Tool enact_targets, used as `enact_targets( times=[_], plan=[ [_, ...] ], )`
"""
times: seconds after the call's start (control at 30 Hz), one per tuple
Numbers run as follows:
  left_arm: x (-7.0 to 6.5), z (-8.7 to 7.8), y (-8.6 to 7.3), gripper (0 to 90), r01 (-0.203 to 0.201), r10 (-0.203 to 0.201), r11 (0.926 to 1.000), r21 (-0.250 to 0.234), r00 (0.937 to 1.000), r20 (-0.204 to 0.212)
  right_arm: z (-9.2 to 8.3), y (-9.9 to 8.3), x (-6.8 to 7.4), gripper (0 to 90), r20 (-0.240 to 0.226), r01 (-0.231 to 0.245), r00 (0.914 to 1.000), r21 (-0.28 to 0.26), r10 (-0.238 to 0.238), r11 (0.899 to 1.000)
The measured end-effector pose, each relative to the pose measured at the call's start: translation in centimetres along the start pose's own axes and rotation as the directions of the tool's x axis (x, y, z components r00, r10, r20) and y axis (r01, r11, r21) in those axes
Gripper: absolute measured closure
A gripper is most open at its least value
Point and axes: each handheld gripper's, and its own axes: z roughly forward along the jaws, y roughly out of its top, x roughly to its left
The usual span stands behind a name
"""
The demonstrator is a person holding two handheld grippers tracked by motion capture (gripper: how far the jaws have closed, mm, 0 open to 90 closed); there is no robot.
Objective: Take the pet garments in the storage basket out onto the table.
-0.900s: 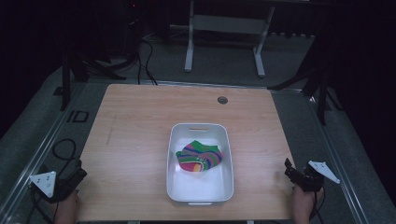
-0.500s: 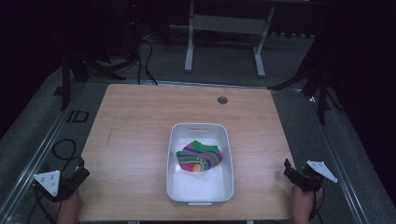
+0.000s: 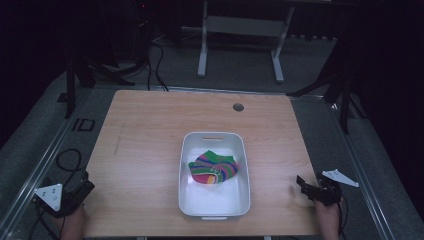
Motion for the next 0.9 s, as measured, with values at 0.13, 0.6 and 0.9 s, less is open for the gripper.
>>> enact_targets(
  times=[0.13,0.6,0.9],
  plan=[
    [0.1,-0.1,0.0,1.2,0.010,-0.010,1.0000,-0.003,1.0000,0.000,0.5,0.3,0.4,13.4,-0.064,0.026,0.9977,0.059,-0.022,0.998],
    [0.1,-0.2,-0.1,1.2,0.002,-0.002,1.0000,-0.007,0.9999,0.017,1.7,1.9,4.0,14.0,-0.430,0.440,0.8306,0.118,-0.354,0.890],
    [0.2,-0.2,-0.1,1.2,0.004,-0.004,1.0000,-0.006,0.9995,0.030,1.9,4.4,6.1,14.6,-0.571,0.563,0.7038,0.085,-0.422,0.822]
  ],
)
